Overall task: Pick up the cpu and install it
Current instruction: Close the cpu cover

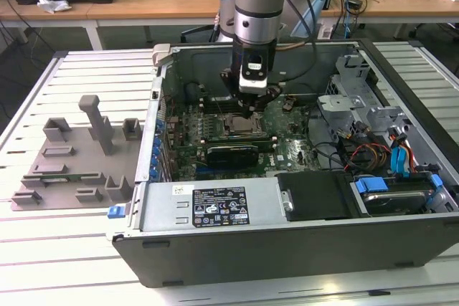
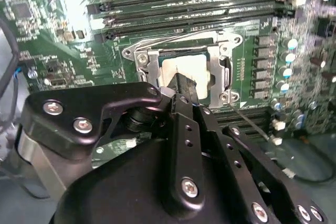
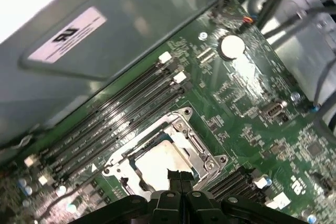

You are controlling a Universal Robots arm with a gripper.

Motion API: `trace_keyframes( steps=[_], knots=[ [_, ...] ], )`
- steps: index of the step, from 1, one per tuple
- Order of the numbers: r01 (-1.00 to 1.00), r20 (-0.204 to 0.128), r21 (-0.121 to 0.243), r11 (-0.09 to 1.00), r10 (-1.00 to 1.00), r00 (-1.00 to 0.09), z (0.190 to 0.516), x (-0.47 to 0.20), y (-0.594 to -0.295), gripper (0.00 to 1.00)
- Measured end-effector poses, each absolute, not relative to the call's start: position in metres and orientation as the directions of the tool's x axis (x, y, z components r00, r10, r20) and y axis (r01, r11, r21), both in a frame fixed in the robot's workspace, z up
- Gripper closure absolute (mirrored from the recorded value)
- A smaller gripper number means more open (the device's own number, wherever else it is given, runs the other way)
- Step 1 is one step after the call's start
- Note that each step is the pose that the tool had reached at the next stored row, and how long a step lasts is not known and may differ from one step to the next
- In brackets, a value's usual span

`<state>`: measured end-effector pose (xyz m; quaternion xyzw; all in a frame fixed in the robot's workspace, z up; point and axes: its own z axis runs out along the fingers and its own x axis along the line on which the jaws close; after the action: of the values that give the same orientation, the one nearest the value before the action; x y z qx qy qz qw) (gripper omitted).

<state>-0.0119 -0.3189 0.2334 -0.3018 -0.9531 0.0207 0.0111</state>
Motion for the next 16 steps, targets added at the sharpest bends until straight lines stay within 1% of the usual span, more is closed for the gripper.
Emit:
trace_keyframes(
  steps=[7,12,16],
  knots=[
    [0.425,0.009,-0.046,0.904,0.426,-0.905,0.2334,-0.0119,-0.3189,0.89],
    [0.337,0.009,-0.046,0.94,0.338,-0.941,0.2334,-0.0119,-0.3189,0.89],
    [0.213,0.009,-0.045,0.976,0.214,-0.977,0.2332,-0.0119,-0.3189,0.89]
  ],
)
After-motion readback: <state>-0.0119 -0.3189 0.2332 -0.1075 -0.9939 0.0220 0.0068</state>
